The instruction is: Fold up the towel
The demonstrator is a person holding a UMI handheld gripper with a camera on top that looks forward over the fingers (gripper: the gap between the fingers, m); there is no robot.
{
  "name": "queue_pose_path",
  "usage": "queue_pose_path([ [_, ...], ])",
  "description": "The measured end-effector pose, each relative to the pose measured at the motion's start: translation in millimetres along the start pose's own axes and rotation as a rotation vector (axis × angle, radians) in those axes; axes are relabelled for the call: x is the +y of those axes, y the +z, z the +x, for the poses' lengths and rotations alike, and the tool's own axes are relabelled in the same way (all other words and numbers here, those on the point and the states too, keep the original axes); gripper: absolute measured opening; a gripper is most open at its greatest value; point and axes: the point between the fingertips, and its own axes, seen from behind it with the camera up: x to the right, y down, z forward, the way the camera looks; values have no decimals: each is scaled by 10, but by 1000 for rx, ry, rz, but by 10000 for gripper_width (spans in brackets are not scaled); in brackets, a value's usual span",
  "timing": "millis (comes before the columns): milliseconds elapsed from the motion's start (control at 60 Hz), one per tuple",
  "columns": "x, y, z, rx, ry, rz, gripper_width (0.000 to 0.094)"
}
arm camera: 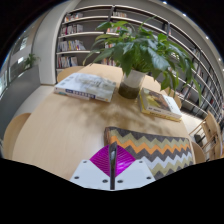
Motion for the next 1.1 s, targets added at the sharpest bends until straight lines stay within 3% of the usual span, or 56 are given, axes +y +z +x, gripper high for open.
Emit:
queue_pose_path([
  [167, -586, -631, 899, 71, 129, 140, 34],
  [283, -617, -825, 1757, 137, 190, 186, 33],
  [467, -30, -489, 2670, 171, 190, 88, 54],
  [500, 145, -374, 2708, 153, 187, 67, 101],
  [600, 482, -210, 2792, 97, 158, 13, 421],
  [733, 464, -394, 2776, 56, 102, 55, 694],
  [1100, -550, -2277, 2589, -67, 165, 309, 811],
])
